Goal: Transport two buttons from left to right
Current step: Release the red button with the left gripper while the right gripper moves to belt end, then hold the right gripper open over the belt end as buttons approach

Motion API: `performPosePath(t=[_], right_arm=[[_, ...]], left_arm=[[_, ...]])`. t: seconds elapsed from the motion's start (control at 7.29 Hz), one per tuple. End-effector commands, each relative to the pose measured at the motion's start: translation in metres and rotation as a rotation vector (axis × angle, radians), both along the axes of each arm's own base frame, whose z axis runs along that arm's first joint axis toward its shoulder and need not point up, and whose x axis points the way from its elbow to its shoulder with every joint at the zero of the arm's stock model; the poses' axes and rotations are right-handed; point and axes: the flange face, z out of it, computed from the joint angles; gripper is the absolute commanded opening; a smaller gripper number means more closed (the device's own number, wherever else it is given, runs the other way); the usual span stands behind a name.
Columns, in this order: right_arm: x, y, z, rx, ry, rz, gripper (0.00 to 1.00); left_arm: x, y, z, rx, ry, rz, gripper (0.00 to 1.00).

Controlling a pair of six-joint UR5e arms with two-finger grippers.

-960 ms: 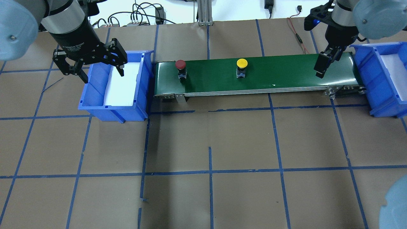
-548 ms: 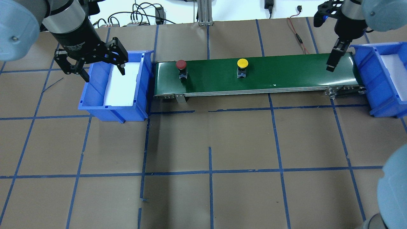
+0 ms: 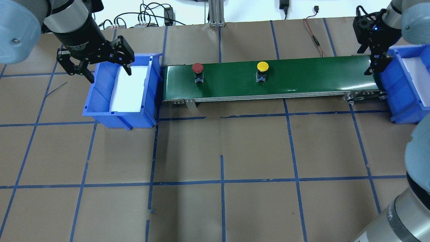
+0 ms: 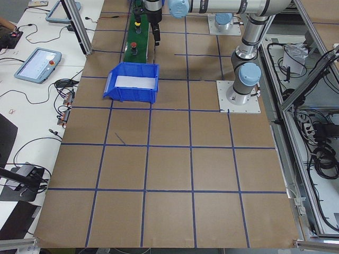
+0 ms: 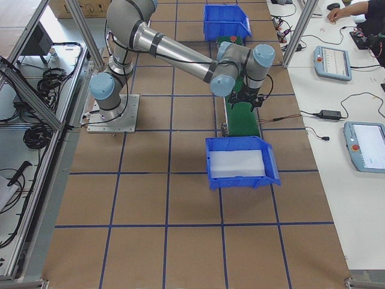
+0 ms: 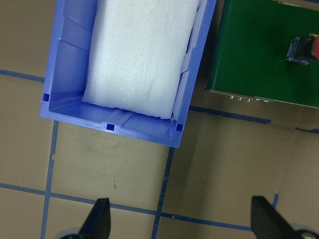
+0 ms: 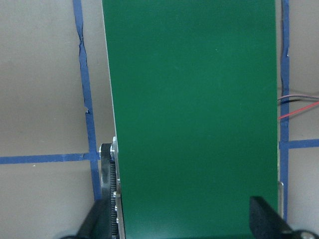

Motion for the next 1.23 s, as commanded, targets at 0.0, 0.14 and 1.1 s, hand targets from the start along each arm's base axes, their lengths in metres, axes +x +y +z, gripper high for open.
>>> performPosePath(t=[0.0,0.14,1.1], right_arm=[[0.001,0.000,-0.011,-0.032,-0.003,0.006,0.97],[0.001,-0.002,-0.013,-0.077,-0.001,0.008,0.98],[0.005,0.007,-0.035,-0.064,-0.007,0.012,1.00]], left_arm=[[0.000,0.000,0.001,-0.001,0.000,0.000,1.00],[0.001,0.000,0.001,-0.003,-0.002,0.000,1.00],[0.002,0.000,0.001,-0.003,-0.003,0.002,1.00]])
